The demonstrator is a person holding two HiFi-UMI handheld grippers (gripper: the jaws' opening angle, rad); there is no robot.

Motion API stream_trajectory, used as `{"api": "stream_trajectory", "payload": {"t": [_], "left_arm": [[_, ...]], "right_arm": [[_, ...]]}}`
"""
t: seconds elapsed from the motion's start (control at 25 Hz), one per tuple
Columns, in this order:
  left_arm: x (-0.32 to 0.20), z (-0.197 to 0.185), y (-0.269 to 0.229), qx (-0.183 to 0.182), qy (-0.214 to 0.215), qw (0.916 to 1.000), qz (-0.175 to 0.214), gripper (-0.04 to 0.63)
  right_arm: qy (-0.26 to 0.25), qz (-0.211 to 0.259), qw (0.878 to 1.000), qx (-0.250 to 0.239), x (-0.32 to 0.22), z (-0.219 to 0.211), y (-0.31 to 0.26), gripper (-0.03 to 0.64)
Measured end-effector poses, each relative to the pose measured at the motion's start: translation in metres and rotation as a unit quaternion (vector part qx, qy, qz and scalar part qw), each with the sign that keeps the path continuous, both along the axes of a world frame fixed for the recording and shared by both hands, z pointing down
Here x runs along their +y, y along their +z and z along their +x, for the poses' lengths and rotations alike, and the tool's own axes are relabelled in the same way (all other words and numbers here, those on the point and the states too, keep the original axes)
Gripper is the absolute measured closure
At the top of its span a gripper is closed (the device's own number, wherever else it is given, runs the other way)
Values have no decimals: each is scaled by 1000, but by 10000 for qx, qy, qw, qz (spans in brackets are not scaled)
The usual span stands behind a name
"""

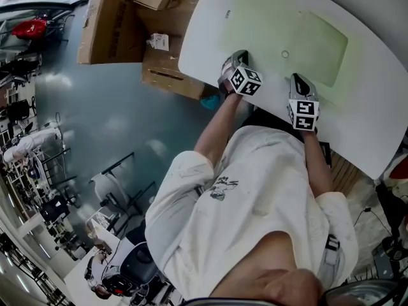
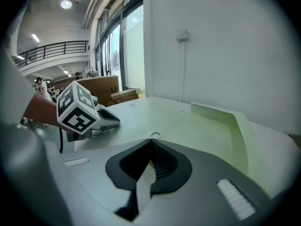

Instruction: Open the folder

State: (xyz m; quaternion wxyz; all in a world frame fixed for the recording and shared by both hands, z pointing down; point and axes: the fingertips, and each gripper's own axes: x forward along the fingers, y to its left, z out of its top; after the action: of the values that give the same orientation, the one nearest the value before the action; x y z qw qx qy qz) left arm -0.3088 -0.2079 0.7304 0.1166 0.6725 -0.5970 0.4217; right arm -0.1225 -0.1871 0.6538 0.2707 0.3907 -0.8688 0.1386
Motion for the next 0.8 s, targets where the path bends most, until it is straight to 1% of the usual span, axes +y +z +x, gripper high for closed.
{"api": "stream_trajectory", "payload": {"t": [0.08, 0.2, 0.32, 0.64, 0.8], "left_arm": [[1, -1, 0, 67, -90, 9999, 15, 597], [3, 0, 1, 248, -246, 9994, -74, 597], [5, 7, -1, 241, -222, 9994, -97, 597], [6, 17, -28, 358, -482, 9979, 233, 597], [7, 23, -43, 502, -661, 9958, 382, 597]], "right_arm": [[-12, -4, 10000, -64, 1, 0, -1, 615], [-20, -35, 9999, -144, 2, 0, -1, 615], [23, -52, 9999, -160, 2, 6, -1, 615], [232, 12, 9995, -228, 3, 34, -9, 615], [306, 40, 9992, -247, 3, 48, -11, 615]]}}
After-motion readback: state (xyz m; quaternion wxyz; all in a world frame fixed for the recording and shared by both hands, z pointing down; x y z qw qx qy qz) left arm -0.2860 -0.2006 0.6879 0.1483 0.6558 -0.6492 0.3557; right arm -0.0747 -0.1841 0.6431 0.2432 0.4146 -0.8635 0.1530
